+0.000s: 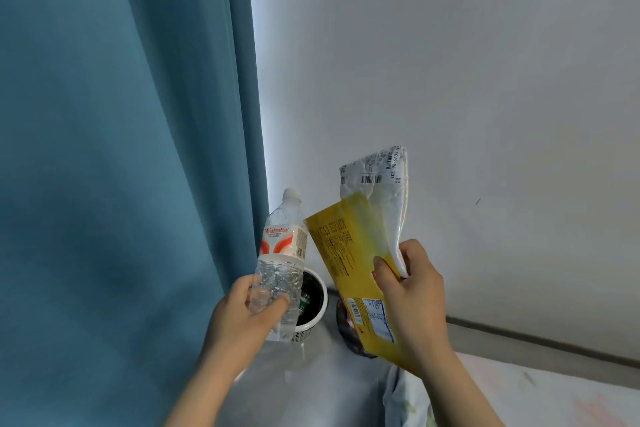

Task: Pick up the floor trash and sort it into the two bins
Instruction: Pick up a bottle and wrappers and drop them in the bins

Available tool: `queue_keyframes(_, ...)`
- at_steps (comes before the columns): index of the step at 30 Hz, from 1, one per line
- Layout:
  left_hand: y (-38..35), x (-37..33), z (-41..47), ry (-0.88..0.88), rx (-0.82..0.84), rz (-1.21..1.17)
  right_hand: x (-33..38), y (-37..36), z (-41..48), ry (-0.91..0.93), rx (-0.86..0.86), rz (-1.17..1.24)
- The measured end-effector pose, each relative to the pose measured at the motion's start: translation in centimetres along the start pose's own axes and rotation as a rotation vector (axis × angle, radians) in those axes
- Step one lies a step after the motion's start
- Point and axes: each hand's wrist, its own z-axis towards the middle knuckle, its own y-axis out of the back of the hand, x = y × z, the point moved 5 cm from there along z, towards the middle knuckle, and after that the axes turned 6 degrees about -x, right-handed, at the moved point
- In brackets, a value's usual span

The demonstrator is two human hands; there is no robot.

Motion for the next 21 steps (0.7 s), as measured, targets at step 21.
queue_keyframes(21, -8.6, 1.0, 20.8, 0.197, 0.063, 0.184, -9.5, -11.7, 17.3, -0.153, 0.117, -0.187)
